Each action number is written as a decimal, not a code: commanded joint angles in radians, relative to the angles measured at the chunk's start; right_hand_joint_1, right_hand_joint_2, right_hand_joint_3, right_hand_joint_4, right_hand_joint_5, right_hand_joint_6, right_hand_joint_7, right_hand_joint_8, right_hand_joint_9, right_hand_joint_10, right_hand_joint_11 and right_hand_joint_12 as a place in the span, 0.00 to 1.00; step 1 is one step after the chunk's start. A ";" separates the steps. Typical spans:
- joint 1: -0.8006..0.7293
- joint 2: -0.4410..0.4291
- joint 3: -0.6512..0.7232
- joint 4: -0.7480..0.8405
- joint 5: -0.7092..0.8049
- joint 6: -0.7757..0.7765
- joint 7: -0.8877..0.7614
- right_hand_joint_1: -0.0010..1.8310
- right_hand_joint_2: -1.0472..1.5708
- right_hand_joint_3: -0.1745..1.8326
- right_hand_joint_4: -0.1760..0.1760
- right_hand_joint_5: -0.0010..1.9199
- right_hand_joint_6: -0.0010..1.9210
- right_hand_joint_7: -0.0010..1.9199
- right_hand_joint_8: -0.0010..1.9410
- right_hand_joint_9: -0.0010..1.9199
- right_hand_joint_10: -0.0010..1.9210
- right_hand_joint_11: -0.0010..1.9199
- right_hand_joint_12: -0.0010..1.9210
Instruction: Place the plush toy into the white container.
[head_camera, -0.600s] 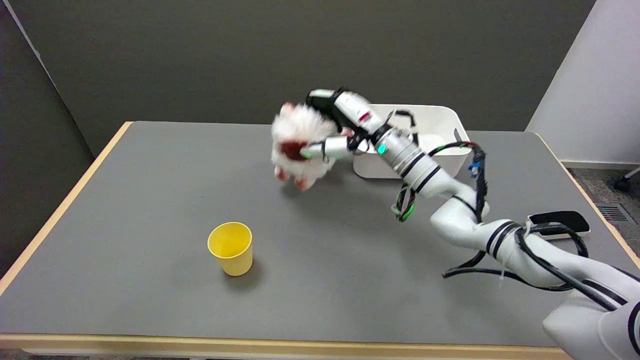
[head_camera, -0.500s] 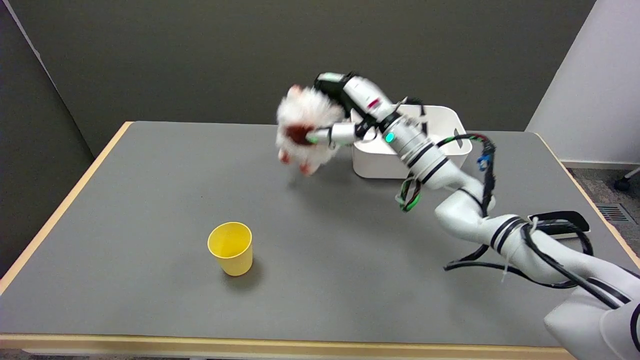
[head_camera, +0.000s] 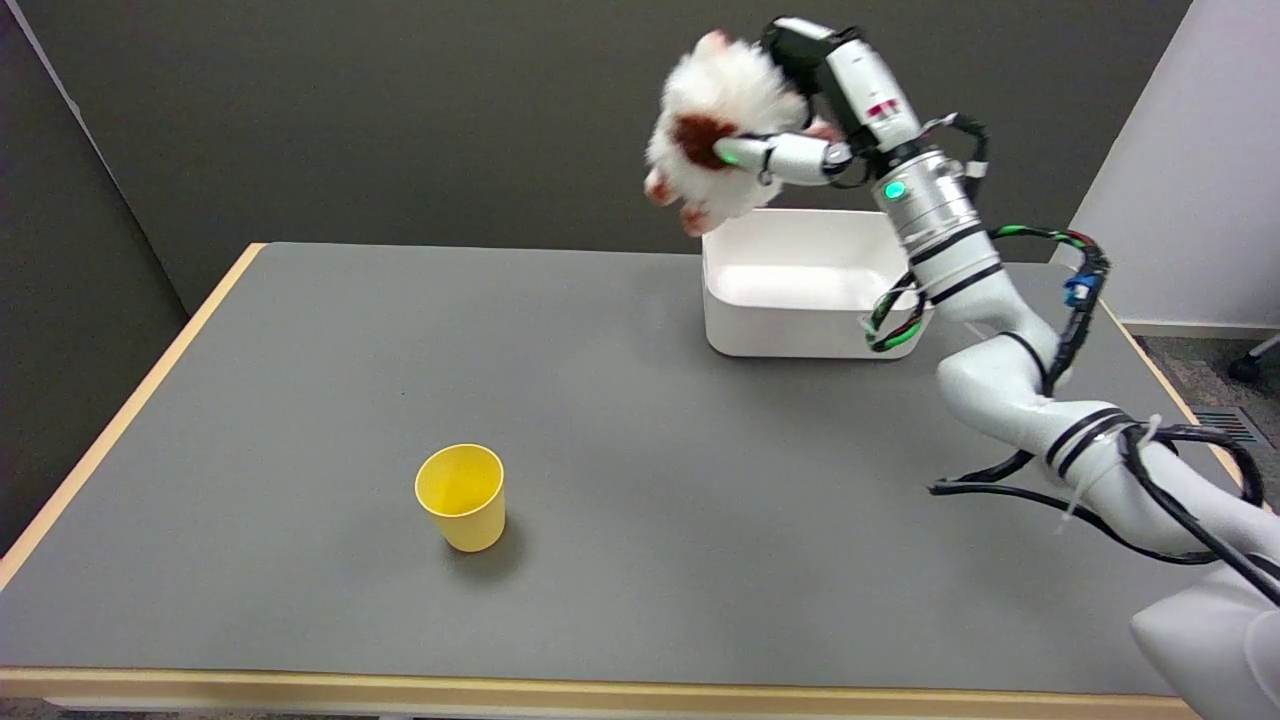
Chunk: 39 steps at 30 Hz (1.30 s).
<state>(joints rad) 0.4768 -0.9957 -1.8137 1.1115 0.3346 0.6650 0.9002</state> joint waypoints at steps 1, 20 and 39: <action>-0.116 0.113 0.106 -0.008 0.207 -0.022 -0.259 0.74 0.76 0.39 0.12 0.32 0.81 0.43 0.69 0.43 0.83 0.52 1.00; -0.127 0.085 -0.024 -0.131 0.207 -0.095 -0.355 0.74 0.76 0.38 0.12 0.33 0.81 0.43 0.69 0.43 0.82 0.52 1.00; -0.193 0.068 -0.061 -0.018 0.350 0.077 -0.354 0.16 0.62 0.55 0.68 0.04 0.17 0.05 0.10 0.02 0.29 0.01 0.58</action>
<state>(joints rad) 0.3357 -0.9129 -1.8356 1.0257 0.5632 0.6352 0.5734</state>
